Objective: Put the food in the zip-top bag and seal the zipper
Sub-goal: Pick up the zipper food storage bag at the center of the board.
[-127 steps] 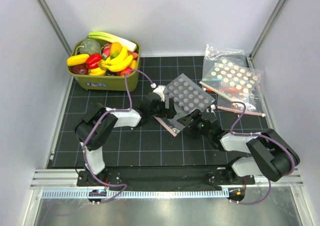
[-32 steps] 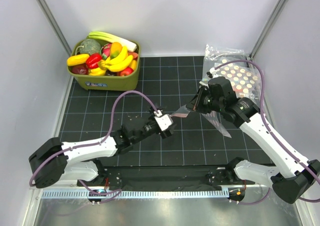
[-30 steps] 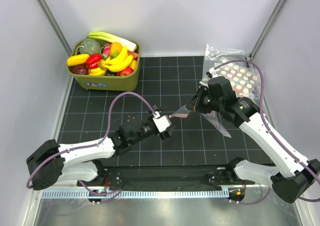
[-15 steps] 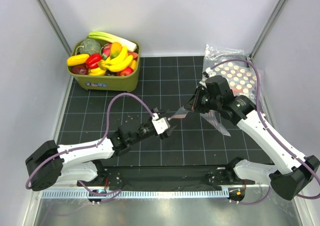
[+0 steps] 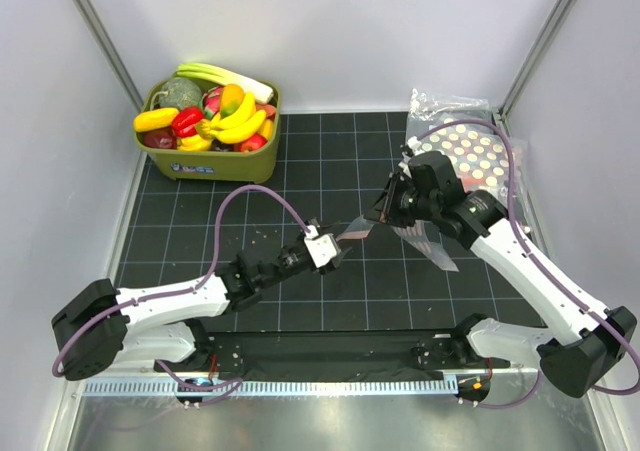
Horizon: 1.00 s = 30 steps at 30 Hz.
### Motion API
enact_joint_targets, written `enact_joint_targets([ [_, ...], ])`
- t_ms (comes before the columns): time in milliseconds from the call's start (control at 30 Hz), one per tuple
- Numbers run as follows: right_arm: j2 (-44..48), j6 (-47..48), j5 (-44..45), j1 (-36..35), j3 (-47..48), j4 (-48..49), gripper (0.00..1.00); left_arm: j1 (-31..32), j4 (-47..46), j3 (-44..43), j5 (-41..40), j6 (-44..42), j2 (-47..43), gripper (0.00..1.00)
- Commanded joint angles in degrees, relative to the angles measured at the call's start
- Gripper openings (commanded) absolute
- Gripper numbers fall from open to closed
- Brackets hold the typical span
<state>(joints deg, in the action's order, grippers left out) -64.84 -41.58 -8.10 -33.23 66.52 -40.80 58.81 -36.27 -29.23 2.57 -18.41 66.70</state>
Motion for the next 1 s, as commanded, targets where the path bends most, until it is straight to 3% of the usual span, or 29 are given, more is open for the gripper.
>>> enact_joint_targets([
  [0,-0.64,-0.6,-1.57,0.01,-0.08,2.3,0.01,0.17,-3.1,-1.88,-0.9,0.13,-0.95,0.62],
  [267,-0.9,-0.96,-2.53,0.01,-0.6,2.91,0.01,0.17,-3.19,-1.88,-1.6,0.13,-0.69,0.55],
  [967,-2.31,-2.19,-4.65,-1.4,-1.48,4.94,0.01,0.17,-3.19,-2.58,-1.42,0.05,1.24,0.53],
])
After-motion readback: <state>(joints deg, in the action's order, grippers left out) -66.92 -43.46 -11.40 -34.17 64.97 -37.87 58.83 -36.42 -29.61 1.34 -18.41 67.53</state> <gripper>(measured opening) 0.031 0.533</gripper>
